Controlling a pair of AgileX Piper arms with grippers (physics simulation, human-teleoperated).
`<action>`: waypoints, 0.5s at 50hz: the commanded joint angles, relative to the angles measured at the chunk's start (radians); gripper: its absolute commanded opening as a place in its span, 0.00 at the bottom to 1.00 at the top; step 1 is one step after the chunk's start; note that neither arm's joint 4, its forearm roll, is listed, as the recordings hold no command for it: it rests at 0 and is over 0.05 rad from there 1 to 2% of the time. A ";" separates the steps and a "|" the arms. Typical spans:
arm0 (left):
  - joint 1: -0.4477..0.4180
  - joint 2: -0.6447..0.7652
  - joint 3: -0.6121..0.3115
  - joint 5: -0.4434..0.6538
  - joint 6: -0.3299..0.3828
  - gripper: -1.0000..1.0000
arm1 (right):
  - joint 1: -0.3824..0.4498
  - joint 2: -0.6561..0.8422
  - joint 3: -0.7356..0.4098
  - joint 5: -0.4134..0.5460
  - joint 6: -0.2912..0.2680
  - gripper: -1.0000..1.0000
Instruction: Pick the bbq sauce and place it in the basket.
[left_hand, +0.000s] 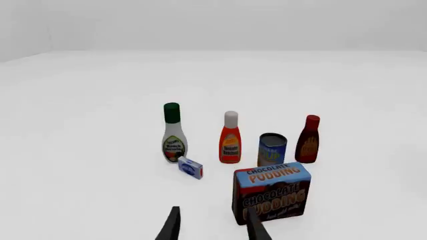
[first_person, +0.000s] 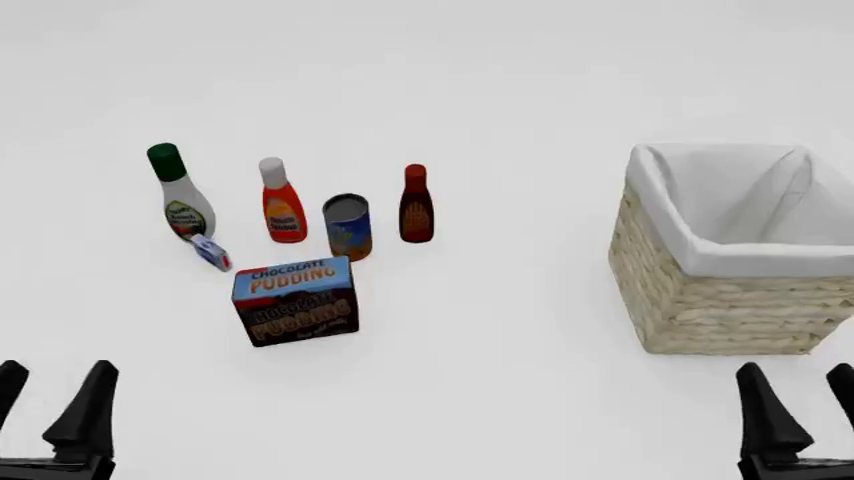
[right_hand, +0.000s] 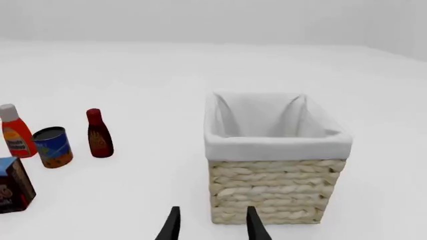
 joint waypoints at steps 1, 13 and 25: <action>0.000 0.000 0.000 0.000 0.000 1.00 | 0.021 0.032 -0.002 -0.053 0.019 1.00; 0.000 0.000 0.000 0.000 0.000 1.00 | 0.026 0.043 -0.001 -0.059 0.005 1.00; 0.000 0.000 0.000 0.000 0.000 1.00 | 0.057 0.044 -0.129 0.052 -0.017 1.00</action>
